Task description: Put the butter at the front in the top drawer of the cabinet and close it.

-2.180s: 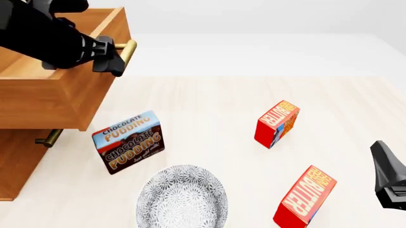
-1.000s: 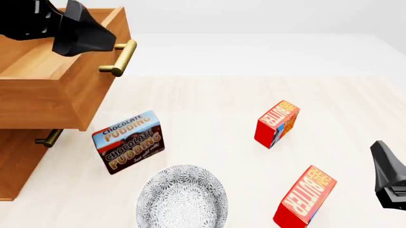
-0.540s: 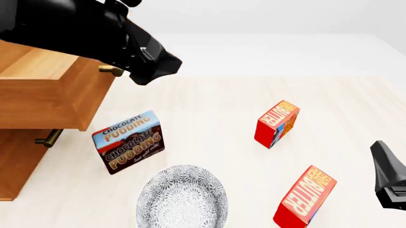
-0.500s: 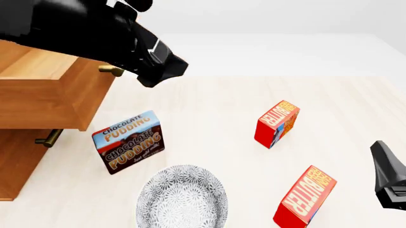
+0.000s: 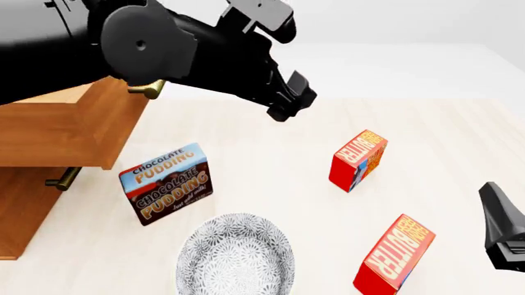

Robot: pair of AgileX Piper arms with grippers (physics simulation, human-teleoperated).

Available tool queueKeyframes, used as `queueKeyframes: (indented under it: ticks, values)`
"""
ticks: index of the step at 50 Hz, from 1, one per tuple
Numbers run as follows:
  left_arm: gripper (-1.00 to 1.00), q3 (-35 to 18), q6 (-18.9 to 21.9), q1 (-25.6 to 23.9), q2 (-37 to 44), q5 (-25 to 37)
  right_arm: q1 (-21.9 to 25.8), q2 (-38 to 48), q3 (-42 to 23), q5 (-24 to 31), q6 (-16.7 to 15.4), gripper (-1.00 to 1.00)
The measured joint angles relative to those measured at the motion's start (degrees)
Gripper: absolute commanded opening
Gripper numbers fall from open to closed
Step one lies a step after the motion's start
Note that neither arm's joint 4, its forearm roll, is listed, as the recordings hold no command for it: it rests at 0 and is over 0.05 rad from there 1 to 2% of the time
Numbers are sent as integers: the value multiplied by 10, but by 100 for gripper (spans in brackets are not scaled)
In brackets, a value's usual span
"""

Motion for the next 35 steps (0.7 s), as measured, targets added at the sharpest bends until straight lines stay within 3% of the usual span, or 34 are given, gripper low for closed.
queueKeyframes:
  ticks: [35]
  values:
    - [100, -79, -94, -27, 158, -100, 0, 0, 0, 0, 0, 100]
